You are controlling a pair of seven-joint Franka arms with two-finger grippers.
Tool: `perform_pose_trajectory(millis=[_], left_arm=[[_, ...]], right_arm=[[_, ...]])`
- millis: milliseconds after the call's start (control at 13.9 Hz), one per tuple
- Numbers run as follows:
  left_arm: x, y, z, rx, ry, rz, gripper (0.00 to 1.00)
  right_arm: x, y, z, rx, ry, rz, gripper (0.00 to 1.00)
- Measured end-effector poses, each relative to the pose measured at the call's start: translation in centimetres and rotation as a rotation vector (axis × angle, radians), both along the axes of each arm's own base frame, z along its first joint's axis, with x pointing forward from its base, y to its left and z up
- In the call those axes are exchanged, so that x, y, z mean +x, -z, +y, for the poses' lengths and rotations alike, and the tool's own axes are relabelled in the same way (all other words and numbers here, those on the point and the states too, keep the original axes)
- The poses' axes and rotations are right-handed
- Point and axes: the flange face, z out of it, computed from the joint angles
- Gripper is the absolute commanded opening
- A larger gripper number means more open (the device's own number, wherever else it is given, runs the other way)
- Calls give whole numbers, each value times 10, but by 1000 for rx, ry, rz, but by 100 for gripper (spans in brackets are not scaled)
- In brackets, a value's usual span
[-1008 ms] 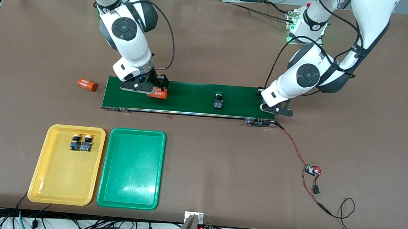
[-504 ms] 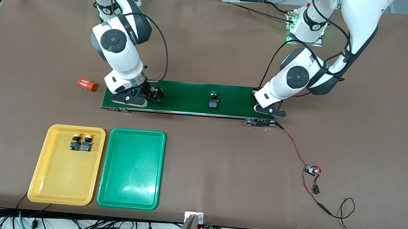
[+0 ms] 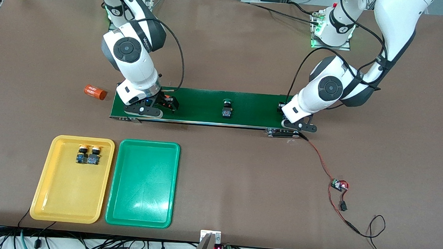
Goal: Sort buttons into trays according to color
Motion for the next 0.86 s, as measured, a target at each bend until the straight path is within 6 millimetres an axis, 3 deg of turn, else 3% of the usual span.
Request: perform_pose_trajectory(millis=[216, 504, 648, 864], left_arm=[[13, -13, -5, -16, -3, -31, 100], [9, -23, -18, 7, 26, -21, 100], [12, -58, -16, 47, 31, -66, 100], [16, -131, -10, 127, 19, -156, 100]], right_arm=[[-3, 1, 5, -1, -10, 3, 100], [-2, 8, 6, 3, -11, 16, 100], [-1, 14, 7, 6, -10, 28, 100], [-2, 27, 6, -2, -13, 53, 100]])
